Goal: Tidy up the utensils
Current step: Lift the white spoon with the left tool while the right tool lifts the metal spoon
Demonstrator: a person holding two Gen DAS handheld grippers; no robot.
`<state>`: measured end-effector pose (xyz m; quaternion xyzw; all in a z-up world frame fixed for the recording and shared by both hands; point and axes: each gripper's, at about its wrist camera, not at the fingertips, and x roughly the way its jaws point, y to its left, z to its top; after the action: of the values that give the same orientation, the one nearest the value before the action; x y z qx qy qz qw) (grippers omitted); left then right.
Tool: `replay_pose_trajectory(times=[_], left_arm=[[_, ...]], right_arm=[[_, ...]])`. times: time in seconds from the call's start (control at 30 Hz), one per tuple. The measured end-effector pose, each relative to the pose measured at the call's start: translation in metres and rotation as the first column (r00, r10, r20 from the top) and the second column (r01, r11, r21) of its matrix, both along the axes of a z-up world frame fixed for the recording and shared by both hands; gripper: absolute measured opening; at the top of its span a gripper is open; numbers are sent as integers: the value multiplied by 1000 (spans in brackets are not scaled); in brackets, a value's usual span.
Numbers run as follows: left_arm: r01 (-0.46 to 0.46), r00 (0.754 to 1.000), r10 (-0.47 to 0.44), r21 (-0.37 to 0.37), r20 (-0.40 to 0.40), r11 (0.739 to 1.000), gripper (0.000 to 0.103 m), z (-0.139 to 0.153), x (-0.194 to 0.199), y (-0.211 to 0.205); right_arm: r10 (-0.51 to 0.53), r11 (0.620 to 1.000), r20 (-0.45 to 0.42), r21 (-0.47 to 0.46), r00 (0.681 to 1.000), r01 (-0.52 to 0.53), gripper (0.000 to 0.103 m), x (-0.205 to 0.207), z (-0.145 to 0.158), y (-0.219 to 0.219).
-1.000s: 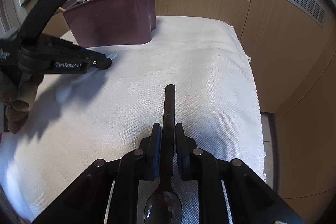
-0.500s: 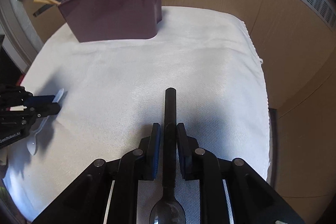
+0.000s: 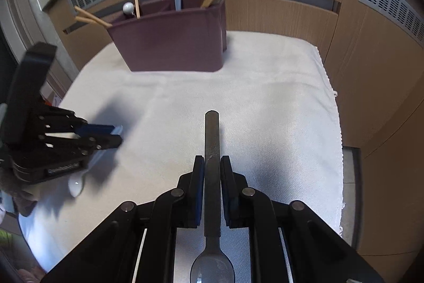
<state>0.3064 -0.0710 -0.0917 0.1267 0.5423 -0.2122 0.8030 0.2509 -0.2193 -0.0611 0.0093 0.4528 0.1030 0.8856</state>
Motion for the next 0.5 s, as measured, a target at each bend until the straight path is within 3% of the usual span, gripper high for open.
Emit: replay_pose_trajectory(times=[0.13, 0.33, 0.43, 0.5], left_arm=[[-69, 998, 69, -102, -9, 992, 12, 6, -8, 18], [-103, 988, 123, -194, 91, 976, 12, 31, -37, 29], [-82, 987, 102, -156, 127, 984, 12, 34, -45, 22], [-91, 988, 105, -127, 109, 988, 13, 31, -45, 20]], right_arm=[[-14, 1000, 44, 24, 999, 13, 12, -11, 13, -2], [-35, 999, 78, 33, 996, 33, 12, -29, 26, -3], [-35, 999, 93, 24, 995, 33, 12, -36, 30, 0], [-36, 999, 98, 14, 994, 35, 12, -40, 31, 1]])
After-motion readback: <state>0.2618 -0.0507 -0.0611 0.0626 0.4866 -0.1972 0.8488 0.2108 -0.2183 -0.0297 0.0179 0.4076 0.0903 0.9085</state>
